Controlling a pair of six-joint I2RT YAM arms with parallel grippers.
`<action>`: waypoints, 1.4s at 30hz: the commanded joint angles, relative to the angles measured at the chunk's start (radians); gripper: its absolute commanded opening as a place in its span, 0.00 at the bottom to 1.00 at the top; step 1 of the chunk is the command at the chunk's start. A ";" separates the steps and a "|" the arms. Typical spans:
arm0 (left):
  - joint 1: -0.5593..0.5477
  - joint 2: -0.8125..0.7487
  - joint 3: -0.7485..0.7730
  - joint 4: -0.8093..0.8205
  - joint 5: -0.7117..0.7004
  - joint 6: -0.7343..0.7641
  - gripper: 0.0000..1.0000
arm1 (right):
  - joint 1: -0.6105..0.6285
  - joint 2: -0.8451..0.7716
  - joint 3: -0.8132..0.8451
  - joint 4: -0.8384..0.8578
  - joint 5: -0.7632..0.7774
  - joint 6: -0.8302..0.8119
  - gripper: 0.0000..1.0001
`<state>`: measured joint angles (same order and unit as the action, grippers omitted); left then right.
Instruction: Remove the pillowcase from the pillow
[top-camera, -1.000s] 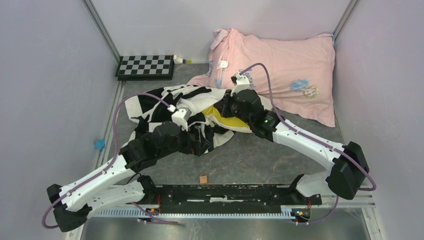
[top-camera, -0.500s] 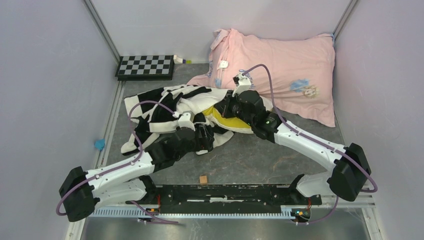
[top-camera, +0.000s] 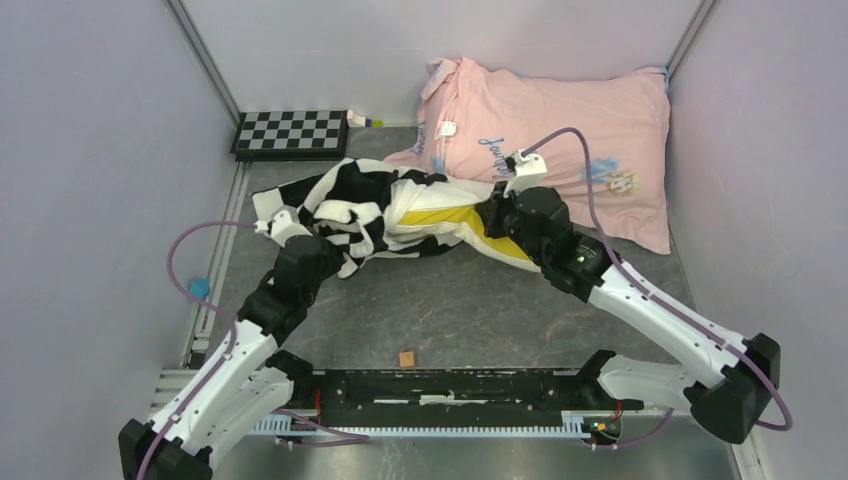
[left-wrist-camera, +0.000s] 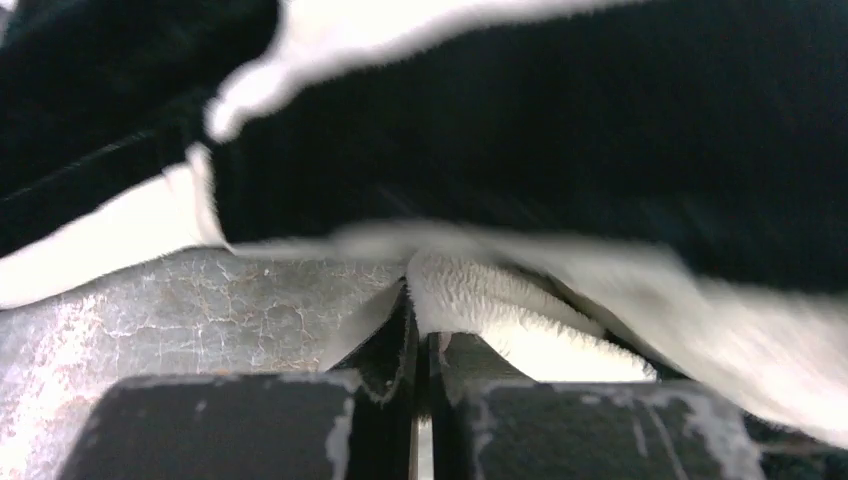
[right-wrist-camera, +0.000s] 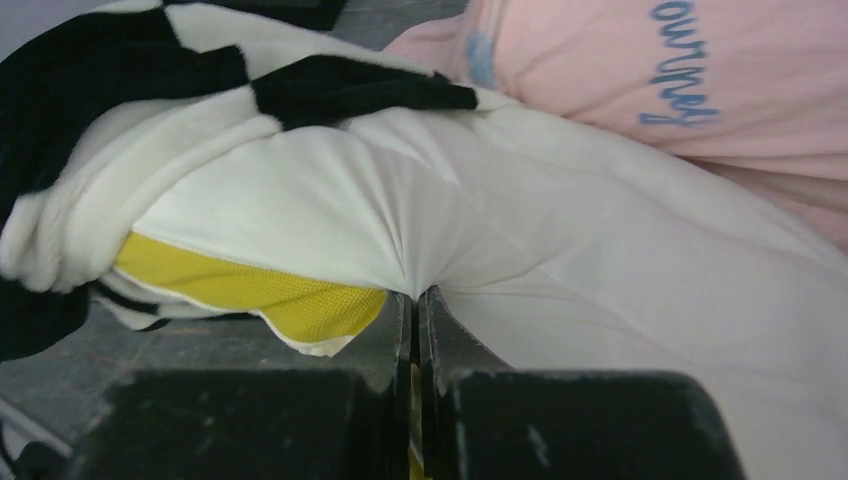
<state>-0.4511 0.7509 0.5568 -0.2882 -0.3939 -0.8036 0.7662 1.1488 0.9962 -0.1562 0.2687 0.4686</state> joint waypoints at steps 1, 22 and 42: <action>0.024 -0.085 0.016 -0.106 -0.113 -0.082 0.02 | -0.066 -0.123 0.057 -0.072 0.297 -0.126 0.00; 0.026 0.052 0.703 -0.373 0.069 0.271 0.02 | -0.102 0.140 0.608 -0.394 -0.063 -0.289 0.01; 0.026 0.217 0.544 -0.148 0.258 0.180 0.02 | -0.014 0.264 0.587 -0.308 -0.404 -0.611 0.98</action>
<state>-0.4313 0.9928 1.0904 -0.5125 -0.1501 -0.6056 0.6926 1.3617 1.4754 -0.4702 -0.0799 -0.0261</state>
